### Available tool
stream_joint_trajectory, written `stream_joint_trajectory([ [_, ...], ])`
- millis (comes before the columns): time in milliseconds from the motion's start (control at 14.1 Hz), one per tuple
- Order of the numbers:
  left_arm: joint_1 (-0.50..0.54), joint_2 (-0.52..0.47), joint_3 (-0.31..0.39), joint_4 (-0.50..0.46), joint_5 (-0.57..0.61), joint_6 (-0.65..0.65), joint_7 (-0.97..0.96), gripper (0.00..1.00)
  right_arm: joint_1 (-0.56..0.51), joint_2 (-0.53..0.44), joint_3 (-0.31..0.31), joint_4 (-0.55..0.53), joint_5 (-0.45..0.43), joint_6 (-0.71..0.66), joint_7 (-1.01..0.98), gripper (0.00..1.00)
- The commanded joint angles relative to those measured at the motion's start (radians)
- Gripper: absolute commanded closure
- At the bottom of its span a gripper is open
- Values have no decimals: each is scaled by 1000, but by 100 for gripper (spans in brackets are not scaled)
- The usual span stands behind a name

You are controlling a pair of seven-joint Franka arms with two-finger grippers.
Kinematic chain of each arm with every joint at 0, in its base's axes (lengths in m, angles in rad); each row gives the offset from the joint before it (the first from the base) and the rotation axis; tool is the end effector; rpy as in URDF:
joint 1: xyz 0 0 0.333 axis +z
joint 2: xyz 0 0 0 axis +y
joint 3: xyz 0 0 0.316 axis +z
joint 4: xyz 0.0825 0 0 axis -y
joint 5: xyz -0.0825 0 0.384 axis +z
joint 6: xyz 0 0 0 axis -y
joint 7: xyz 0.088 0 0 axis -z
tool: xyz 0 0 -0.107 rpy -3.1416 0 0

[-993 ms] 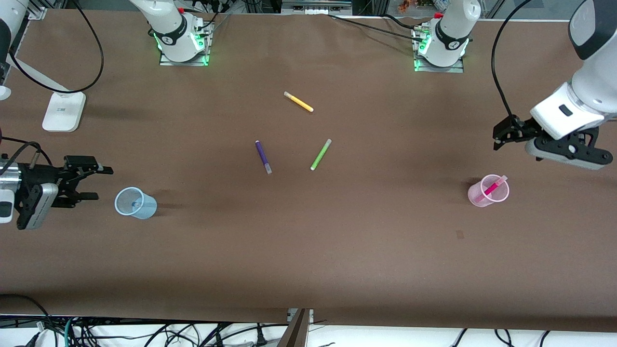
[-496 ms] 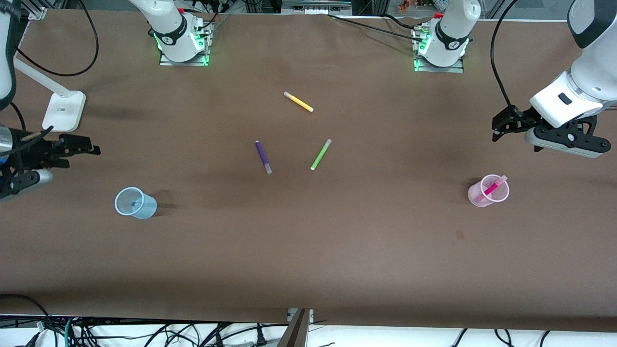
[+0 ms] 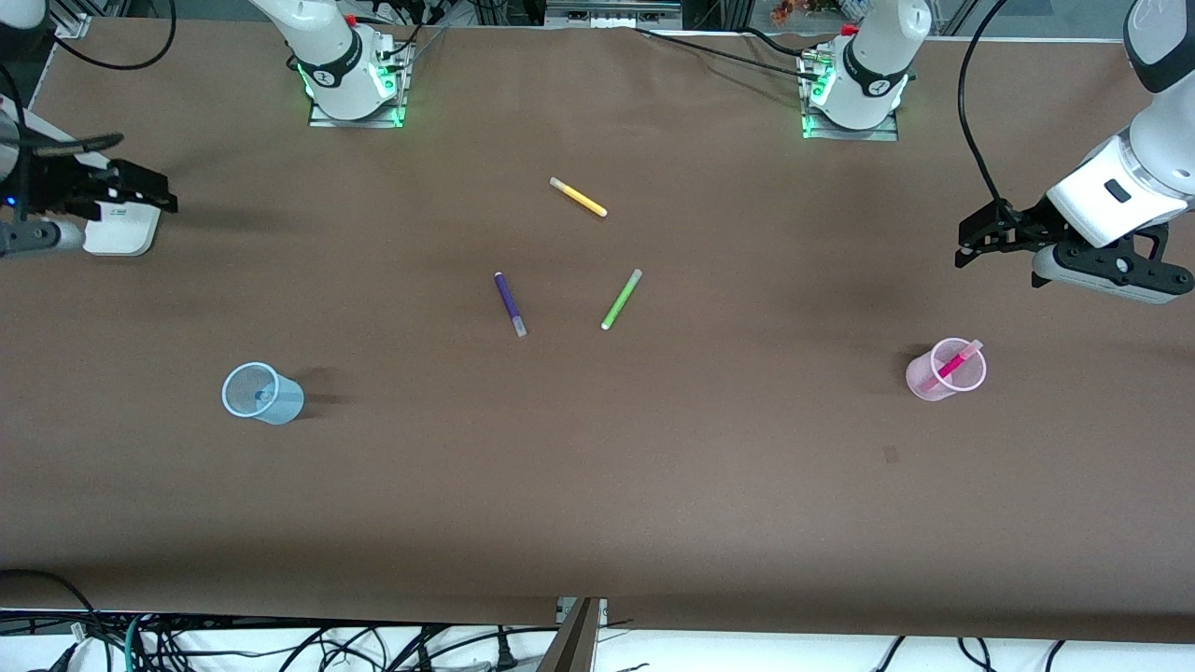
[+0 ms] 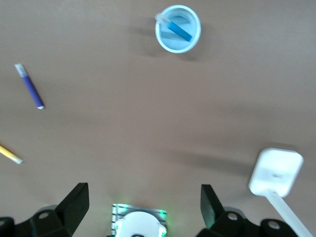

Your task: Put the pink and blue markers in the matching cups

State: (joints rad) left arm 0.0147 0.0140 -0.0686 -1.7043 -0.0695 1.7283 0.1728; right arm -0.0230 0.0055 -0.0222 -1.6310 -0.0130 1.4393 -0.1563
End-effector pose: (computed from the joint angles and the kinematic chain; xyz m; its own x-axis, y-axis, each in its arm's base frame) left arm 0.5668 -0.0367 0.5671 0.9767 -0.2137 0.0215 -0.2147 -0.9744 0.0670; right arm 0.5375 -0.0258 0.5835 0.9745 0.1100 -0.1956 0.1087 -0.9939 -0.0176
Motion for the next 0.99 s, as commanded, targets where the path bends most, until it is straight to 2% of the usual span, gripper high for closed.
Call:
stream_joint_trajectory([
  [0,4,3,-7,28,23,-32,17,0,-3,-93,-1,-50,-33,21,24,0],
  [284,7,10,-3,29,25,-15,19,0,-3,-108,-33,-46,-24,1,11,0],
  [496,8,15,-2,15,25,7,17,0,0,-111,-25,-43,-22,-25,90,0],
  [922,47,30,1,28,8,4,17,0,-2,-55,-31,17,-13,-34,83,0],
])
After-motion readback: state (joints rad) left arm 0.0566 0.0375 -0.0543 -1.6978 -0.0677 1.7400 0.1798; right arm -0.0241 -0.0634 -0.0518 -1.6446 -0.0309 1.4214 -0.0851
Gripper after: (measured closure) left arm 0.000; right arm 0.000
